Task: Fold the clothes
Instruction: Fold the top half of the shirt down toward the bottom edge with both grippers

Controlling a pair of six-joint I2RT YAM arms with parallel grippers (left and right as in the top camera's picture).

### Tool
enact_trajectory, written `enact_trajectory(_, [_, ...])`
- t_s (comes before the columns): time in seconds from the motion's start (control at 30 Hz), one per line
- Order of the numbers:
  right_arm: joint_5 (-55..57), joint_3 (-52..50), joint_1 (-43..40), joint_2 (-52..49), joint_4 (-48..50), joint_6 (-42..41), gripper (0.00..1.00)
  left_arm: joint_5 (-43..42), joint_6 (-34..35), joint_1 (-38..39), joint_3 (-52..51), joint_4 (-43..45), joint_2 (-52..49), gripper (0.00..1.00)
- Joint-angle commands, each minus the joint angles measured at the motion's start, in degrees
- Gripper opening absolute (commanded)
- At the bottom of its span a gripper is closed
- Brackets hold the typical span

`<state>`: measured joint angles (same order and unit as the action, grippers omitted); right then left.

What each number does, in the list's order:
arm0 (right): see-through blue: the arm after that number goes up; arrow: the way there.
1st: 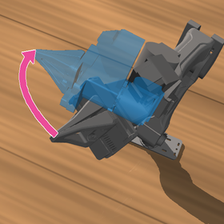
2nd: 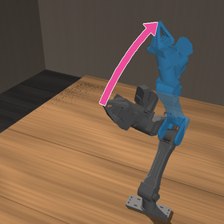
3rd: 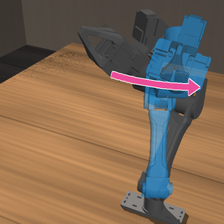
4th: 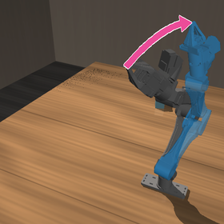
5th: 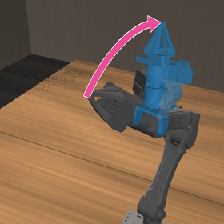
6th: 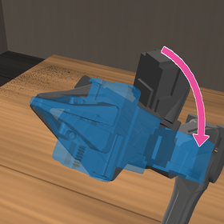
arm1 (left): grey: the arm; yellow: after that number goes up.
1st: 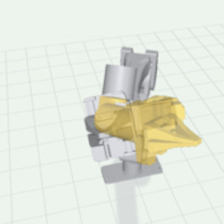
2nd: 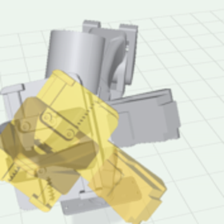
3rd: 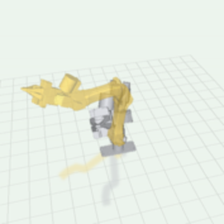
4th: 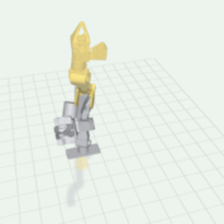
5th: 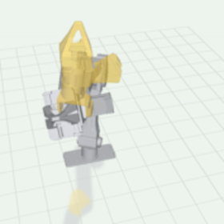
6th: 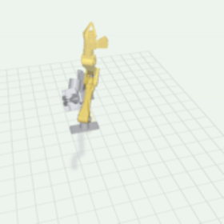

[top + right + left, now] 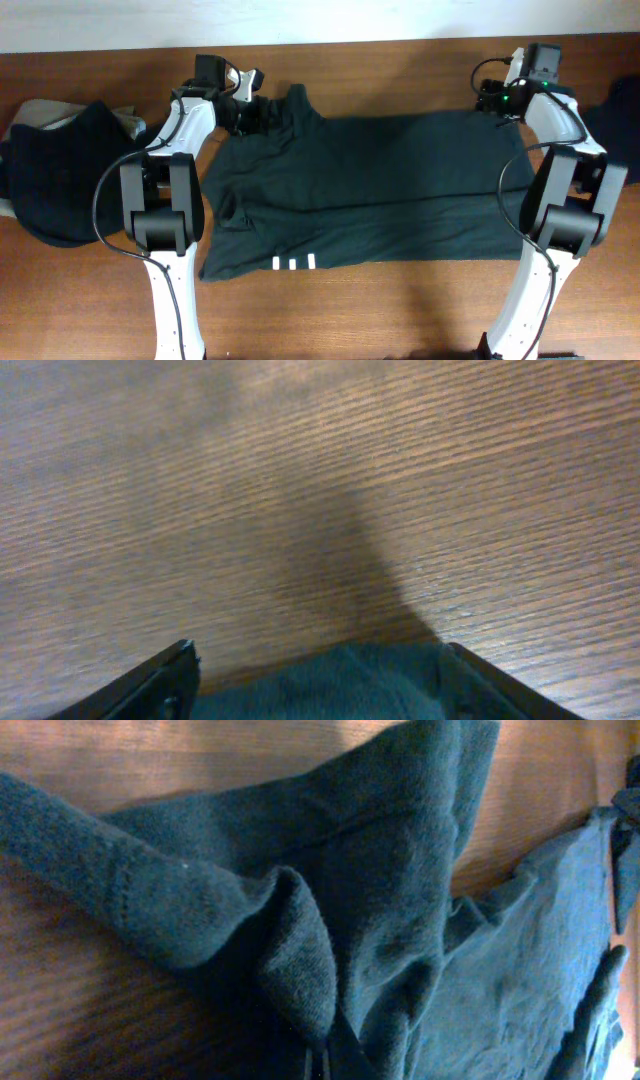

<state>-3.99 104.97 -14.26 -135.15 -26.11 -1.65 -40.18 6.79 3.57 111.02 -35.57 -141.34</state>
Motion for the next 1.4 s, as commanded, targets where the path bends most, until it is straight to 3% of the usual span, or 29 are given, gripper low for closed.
enact_trajectory(0.0, [4.92, 0.7, 0.72, -3.08, 0.42, -0.28, 0.78, 0.98, 0.26, 0.02, 1.16, -1.2, 0.79, 0.01])
enact_trajectory(0.23, [8.9, 0.83, 0.7, -4.72, 0.46, -0.28, 0.73, 1.01, 0.26, 0.02, 1.16, -1.2, 0.79, 0.0])
enact_trajectory(0.37, [10.08, 0.85, 0.7, -4.72, -0.26, -0.7, 0.6, 0.98, 0.26, 0.02, 1.16, -1.2, 0.79, 0.01])
enact_trajectory(0.43, [10.1, 0.85, 0.74, -4.72, -0.17, -0.7, 0.6, 0.98, 0.26, 0.02, 1.16, -1.2, 0.79, 0.01])
enact_trajectory(0.53, [11.02, 1.97, 0.7, -4.72, -0.68, -0.7, 0.68, 0.98, 0.26, 0.02, 1.16, -1.18, 0.79, 0.01])
enact_trajectory(0.67, [11.58, 3.98, 0.7, -4.72, -1.42, -0.7, 0.68, 0.98, 0.26, 0.02, 1.16, -1.2, 0.79, 0.01])
enact_trajectory(0.83, [11.54, 3.89, 0.72, -4.83, -4.57, -0.7, 0.51, 0.98, 0.26, 0.02, 1.16, -1.2, 0.79, 0.0])
enact_trajectory(0.93, [11.08, 3.89, 0.74, -4.83, -4.92, -0.7, 0.28, 0.98, 0.28, 0.02, 1.16, -1.33, 0.79, 0.0])
enact_trajectory(1.0, [11.17, 3.91, 0.72, -4.83, -5.42, -0.7, 0.07, 0.94, 0.28, 0.0, 1.16, -1.66, 0.81, 0.01])
enact_trajectory(1.03, [11.37, 3.98, 0.59, -4.68, -6.01, -0.72, 0.04, 0.92, 0.28, 0.0, 1.18, -2.21, 1.31, 0.01])
enact_trajectory(1.23, [11.34, 11.43, -1.18, -0.33, -18.99, -2.01, 0.04, 0.76, 0.17, -1.4, 1.22, -8.61, 10.8, 0.01])
enact_trajectory(1.37, [12.11, 22.67, -2.01, -0.2, -39.5, -2.03, 0.04, 2.01, -0.68, -1.42, 1.22, -18.36, 18.67, 0.0])
